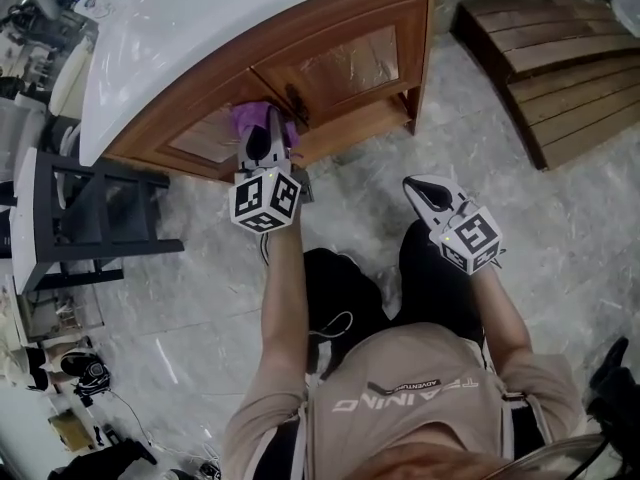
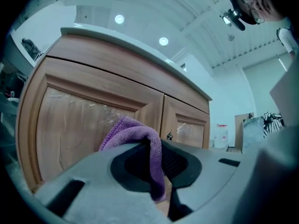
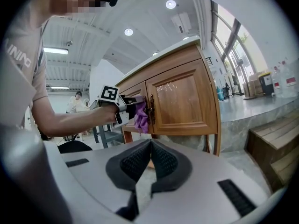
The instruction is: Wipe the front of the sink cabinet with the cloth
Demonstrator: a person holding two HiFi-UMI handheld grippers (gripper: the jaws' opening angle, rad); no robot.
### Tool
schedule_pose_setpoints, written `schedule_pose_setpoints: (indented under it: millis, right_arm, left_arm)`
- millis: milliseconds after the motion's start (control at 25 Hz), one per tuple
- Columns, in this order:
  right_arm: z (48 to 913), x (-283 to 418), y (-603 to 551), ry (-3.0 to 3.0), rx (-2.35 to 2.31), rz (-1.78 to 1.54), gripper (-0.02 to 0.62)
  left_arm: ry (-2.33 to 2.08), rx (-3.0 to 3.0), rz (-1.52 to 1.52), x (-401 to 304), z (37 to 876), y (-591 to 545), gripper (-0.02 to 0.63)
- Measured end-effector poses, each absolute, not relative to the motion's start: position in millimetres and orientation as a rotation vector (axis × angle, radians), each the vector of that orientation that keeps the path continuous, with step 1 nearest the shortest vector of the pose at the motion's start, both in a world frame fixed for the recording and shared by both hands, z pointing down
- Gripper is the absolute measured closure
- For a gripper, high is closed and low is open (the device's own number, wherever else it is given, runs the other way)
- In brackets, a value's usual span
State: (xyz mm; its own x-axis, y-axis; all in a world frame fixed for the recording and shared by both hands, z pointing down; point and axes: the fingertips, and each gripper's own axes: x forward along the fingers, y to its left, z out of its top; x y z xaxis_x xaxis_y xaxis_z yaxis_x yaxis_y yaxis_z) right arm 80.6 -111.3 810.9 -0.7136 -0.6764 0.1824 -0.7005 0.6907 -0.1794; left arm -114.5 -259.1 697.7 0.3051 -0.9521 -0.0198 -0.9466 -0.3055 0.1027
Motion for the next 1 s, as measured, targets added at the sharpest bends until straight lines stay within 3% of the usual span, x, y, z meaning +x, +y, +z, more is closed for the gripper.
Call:
schedule_pose_setpoints:
  millis: [1000]
  right_arm:
    - [813, 119, -103, -2.717, 1.310, 0.370, 0.583]
  left_arm:
    - [-1.443, 2.763, 0.156, 30, 719, -288, 0.569]
